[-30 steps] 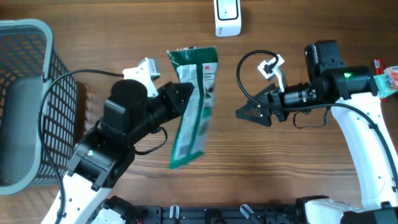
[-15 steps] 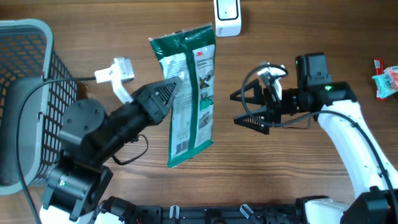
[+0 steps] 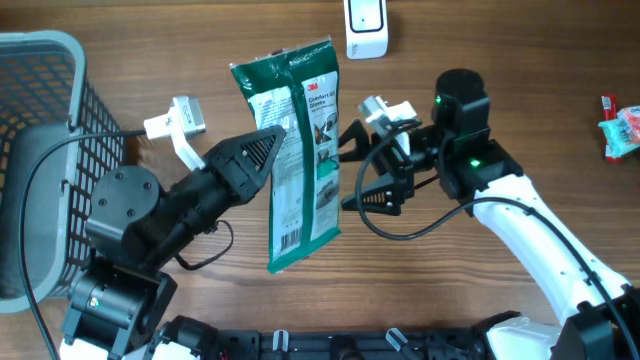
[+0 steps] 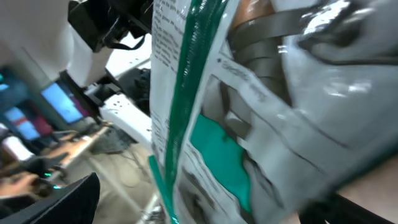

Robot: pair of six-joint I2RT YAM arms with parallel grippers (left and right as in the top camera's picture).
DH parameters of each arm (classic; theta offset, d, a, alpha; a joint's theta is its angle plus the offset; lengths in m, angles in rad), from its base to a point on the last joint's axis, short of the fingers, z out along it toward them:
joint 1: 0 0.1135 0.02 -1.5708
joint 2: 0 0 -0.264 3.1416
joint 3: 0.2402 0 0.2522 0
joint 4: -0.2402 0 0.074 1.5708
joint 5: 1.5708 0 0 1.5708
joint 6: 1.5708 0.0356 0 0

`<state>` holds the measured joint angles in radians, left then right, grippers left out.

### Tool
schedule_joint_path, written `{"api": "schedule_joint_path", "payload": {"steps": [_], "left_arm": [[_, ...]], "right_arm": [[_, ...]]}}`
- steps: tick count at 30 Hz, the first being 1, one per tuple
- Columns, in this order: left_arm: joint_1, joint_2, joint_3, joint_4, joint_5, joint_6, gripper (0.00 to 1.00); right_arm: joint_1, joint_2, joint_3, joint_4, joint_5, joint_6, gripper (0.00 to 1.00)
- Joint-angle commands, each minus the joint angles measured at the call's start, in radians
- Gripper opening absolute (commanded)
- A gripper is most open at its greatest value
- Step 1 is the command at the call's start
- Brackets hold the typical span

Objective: Scan the item barcode

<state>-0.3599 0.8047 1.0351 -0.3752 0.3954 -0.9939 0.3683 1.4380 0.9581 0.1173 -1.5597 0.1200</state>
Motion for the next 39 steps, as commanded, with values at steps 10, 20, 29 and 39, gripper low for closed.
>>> {"api": "schedule_joint_path", "payload": {"steps": [10,20,29,39], "left_arm": [[0.005,0.032,-0.002,-0.033,0.015,-0.009,0.04],[0.005,0.053,-0.002,-0.079,-0.005,0.025,0.04],[0.005,0.053,-0.002,-0.282,-0.078,0.131,1.00],[0.005,0.053,-0.002,-0.621,-0.323,0.130,1.00]], "right_arm": [[0.077,0.005,0.009,0.071,-0.057,0.222,0.64],[0.055,0.005,0.008,0.163,-0.020,0.182,0.15],[0.053,0.008,-0.001,-0.408,0.582,-0.143,0.04],[0.053,-0.083,0.047,-0.463,0.939,-0.203,0.05]]}}
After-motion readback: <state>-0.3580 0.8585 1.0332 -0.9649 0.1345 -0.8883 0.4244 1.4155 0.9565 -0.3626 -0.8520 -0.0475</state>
